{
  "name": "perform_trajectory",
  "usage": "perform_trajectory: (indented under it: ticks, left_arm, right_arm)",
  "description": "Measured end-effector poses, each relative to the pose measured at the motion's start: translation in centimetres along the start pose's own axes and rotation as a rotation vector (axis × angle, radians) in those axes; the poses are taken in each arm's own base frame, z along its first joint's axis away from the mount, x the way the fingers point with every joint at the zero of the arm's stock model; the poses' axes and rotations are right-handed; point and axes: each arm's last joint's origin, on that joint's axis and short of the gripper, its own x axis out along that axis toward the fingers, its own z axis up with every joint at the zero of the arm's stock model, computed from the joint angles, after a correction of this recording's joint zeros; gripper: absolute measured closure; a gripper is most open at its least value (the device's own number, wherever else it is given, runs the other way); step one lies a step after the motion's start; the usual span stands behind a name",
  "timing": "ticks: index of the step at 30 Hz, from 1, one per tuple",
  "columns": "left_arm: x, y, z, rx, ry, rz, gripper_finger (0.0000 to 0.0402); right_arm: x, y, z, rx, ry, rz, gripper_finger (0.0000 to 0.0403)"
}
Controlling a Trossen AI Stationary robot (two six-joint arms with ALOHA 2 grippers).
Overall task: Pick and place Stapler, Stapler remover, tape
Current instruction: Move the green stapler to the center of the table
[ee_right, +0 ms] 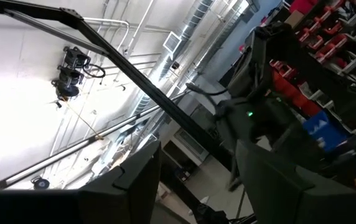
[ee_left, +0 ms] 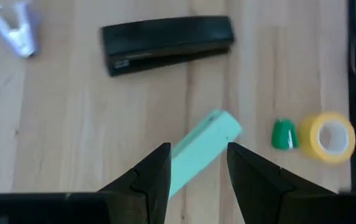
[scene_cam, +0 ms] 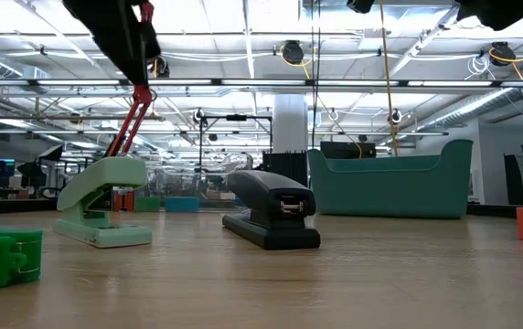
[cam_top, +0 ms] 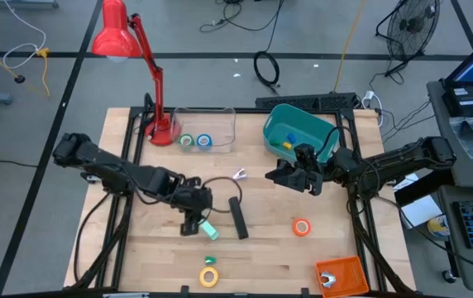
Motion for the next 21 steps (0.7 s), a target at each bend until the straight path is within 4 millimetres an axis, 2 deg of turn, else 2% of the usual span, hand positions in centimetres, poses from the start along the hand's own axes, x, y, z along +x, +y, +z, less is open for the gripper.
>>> perform_trajectory:
  ticks: [3, 13, 21]
  left_arm:
    - [0.7, -0.6, -0.1, 0.055, 0.018, -0.004, 0.0243]
    - [2.8, -1.0, -0.3, 0.055, 0.078, -0.001, 0.0242]
    - [3.4, -1.1, -0.3, 0.062, 0.086, 0.010, 0.0242]
  right_arm:
    - [0.0, 0.0, 0.0, 0.000, 0.002, -0.003, 0.0202]
    - [0.0, 0.1, -0.3, 0.002, 0.016, 0.001, 0.0202]
    - [0.1, 0.2, -0.4, 0.001, 0.019, 0.004, 0.0202]
